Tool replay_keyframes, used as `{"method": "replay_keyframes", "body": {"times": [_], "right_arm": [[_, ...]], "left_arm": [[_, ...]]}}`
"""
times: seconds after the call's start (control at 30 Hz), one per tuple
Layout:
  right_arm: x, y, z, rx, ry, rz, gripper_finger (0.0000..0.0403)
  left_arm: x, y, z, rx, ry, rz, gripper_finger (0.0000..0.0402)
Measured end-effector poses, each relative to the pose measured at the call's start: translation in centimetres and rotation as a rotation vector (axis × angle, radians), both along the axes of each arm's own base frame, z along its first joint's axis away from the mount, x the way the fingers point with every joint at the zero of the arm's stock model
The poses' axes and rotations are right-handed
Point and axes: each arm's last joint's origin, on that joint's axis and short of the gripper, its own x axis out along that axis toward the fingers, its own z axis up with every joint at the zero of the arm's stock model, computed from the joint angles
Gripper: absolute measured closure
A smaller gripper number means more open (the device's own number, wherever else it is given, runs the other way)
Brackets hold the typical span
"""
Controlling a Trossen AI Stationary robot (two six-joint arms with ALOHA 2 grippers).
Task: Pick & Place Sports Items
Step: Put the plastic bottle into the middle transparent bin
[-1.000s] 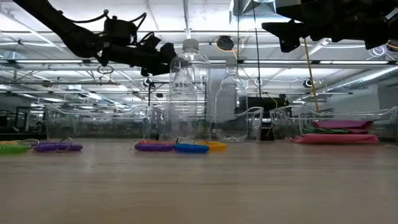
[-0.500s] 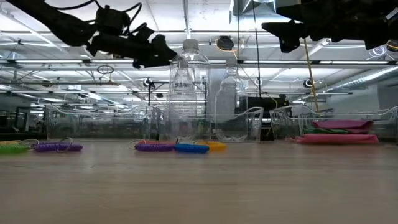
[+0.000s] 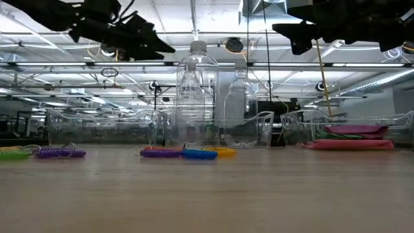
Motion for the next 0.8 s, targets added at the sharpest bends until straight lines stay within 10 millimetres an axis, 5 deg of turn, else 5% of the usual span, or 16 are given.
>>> {"method": "replay_keyframes", "body": {"times": [0.37,0.8], "right_arm": [[0.0,0.0,0.0,0.0,-0.001,0.0,0.0206],[0.0,0.0,0.1,0.019,-0.004,0.002,0.0206]], "left_arm": [[-2.0,-4.0,2.0,-0.105,-0.012,-0.125,0.0096],[3.1,-12.7,1.2,-0.001,0.018,-0.587,0.0096]]}}
